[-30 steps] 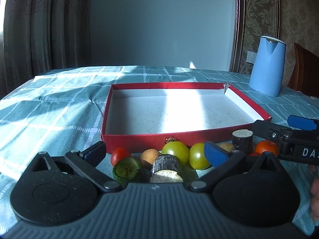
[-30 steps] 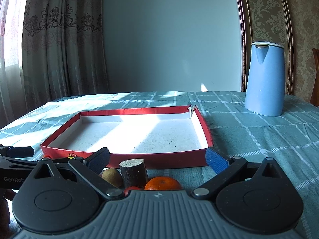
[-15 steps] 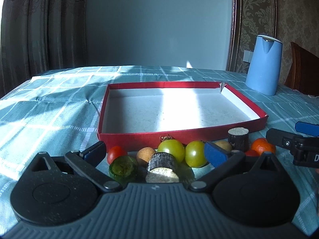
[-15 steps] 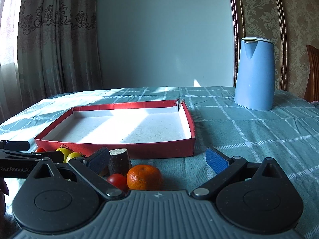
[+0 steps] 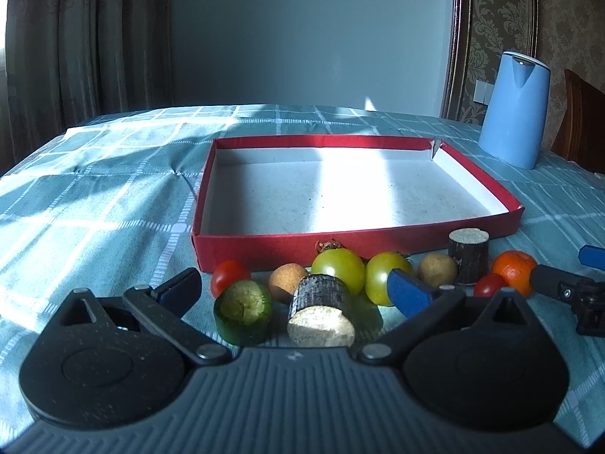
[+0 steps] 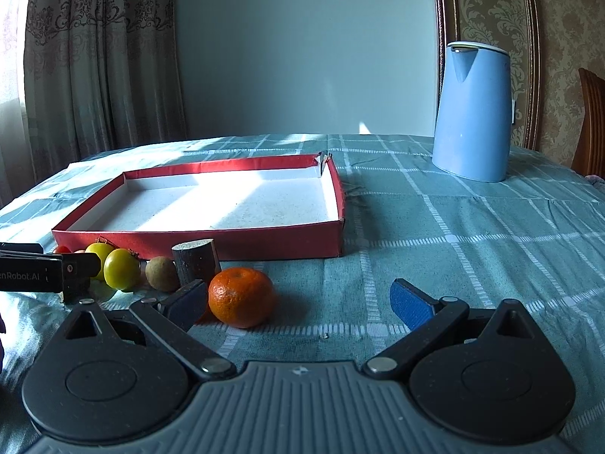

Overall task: Organize fruits
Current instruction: 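Move both grippers toward the row of produce in front of the tray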

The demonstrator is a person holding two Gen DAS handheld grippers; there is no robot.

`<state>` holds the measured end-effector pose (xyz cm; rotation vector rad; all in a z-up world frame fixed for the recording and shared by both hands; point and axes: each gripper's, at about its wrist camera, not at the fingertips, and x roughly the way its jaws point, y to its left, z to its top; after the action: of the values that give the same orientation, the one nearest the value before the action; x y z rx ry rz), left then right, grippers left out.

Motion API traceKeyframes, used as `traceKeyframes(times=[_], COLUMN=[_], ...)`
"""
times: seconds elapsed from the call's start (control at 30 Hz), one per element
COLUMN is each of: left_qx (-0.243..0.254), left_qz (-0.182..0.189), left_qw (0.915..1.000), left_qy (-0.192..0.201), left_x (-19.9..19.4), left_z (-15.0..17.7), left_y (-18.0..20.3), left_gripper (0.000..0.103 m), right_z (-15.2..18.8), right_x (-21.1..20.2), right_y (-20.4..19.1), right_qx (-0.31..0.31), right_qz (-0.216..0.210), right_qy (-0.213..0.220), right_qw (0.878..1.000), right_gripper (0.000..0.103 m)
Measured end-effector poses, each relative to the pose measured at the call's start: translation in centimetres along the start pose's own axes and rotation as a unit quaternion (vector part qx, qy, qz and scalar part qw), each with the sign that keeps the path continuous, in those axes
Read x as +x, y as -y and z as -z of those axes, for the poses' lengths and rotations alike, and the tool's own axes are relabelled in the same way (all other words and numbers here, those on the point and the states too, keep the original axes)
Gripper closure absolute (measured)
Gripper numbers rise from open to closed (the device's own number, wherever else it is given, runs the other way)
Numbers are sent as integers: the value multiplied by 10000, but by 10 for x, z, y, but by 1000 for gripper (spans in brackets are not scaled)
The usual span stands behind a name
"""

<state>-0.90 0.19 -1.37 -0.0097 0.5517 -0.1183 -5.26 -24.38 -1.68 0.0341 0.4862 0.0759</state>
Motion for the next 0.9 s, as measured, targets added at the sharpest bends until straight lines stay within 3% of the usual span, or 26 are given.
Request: traceKeyframes(times=[0.9], left_qx=[11], left_qz=[3], left_qw=[9999], left_qy=[-135], left_x=[3], left_z=[2], left_y=[0], left_gripper=[0], right_z=[1], right_x=[6], right_y=[-3], right_qx=[-99], right_qz=[1], right_qy=[-181], right_qw=[9998], right_gripper=[1])
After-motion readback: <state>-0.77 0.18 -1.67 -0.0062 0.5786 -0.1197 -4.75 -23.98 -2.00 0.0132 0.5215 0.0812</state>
